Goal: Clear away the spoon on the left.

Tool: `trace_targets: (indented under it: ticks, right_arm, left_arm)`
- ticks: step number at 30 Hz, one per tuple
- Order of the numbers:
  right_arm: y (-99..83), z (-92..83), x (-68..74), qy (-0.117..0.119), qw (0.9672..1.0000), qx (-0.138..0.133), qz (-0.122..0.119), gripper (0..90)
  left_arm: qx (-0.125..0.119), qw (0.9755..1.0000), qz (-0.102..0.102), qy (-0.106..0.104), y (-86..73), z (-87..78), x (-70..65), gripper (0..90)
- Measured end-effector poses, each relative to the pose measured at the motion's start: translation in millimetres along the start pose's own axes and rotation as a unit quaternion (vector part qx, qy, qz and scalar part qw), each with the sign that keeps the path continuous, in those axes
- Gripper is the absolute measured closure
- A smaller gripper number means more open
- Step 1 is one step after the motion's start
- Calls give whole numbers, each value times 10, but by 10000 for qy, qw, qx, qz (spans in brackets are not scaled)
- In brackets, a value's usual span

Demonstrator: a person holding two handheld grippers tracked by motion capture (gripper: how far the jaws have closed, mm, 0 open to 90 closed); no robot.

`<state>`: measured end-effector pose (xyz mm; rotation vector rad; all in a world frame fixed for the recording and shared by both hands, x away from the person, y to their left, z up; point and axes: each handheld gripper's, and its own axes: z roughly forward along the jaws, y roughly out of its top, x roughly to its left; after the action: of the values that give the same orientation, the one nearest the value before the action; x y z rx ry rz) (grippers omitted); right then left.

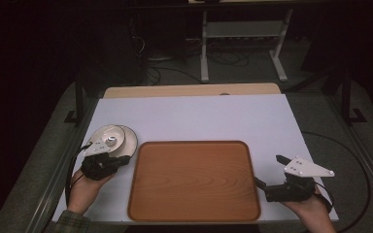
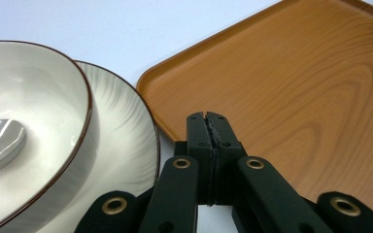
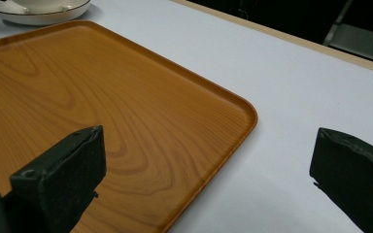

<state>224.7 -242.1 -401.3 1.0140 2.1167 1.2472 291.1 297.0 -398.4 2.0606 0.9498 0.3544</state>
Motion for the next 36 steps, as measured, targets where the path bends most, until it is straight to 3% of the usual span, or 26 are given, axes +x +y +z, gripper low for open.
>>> trace_targets:
  ticks: [17, 30, 36]
  right_arm:
    - [-9, 5, -8, -17, 10000, 42, -38, 0]
    - [-9, 0, -11, -27, 10000, 36, -28, 0]
    - [-9, 0, -12, -29, 10000, 34, -27, 0]
  left_arm:
    - [-60, 9998, -77, 201, -32, -90, 101, 890]
    - [-190, 9984, -290, 441, -96, -257, 265, 890]
    - [-191, 9980, -290, 522, -107, -308, 284, 890]
